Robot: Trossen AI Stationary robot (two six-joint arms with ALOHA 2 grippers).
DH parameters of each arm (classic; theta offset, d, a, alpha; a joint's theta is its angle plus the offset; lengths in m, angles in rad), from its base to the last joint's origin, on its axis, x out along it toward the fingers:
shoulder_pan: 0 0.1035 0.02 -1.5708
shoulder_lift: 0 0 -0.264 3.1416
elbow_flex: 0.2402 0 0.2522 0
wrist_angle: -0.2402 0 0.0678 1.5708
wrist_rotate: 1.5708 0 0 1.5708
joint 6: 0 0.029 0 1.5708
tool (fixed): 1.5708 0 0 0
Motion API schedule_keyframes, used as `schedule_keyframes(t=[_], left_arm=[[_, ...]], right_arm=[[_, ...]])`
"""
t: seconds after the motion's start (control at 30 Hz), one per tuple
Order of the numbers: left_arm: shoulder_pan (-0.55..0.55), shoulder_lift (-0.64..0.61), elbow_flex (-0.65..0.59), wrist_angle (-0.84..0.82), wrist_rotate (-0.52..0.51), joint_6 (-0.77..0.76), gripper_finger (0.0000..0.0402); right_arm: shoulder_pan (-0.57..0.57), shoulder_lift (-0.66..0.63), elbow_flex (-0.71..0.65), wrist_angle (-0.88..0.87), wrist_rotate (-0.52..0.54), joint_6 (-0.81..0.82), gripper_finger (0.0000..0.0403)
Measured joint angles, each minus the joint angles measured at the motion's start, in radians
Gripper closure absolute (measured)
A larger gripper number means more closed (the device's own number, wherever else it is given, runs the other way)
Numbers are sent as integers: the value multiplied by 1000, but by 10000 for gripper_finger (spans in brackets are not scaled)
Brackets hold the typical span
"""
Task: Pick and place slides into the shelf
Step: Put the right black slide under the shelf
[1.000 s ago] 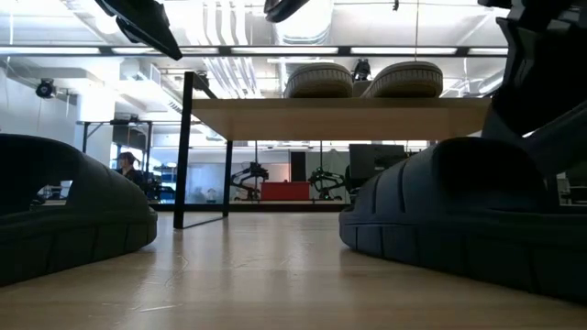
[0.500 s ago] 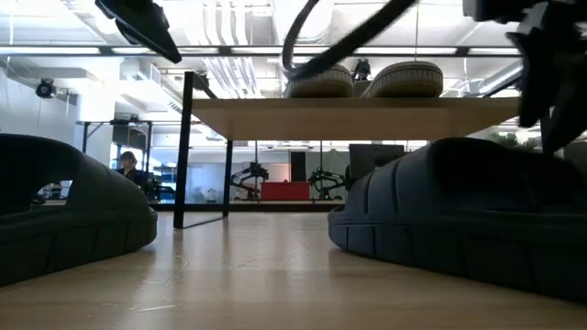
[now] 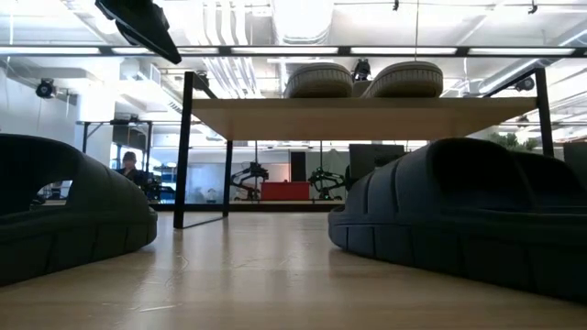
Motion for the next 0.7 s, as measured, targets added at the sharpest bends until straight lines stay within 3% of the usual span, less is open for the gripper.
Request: schedule_keyframes(t=[0.13, 0.3, 0.53, 0.7], left_arm=[[0, 0, 0, 0, 0, 0, 267], [0, 0, 0, 0, 0, 1, 267], [0, 0, 0, 0, 0, 1, 267], [0, 0, 0, 0, 5, 0, 267]], right_arm=[[17, 6, -35, 100, 20, 204, 333], [25, 24, -88, 94, -43, 259, 382], [20, 39, -160, 100, -62, 261, 394], [-24, 41, -187, 122, -11, 180, 394]])
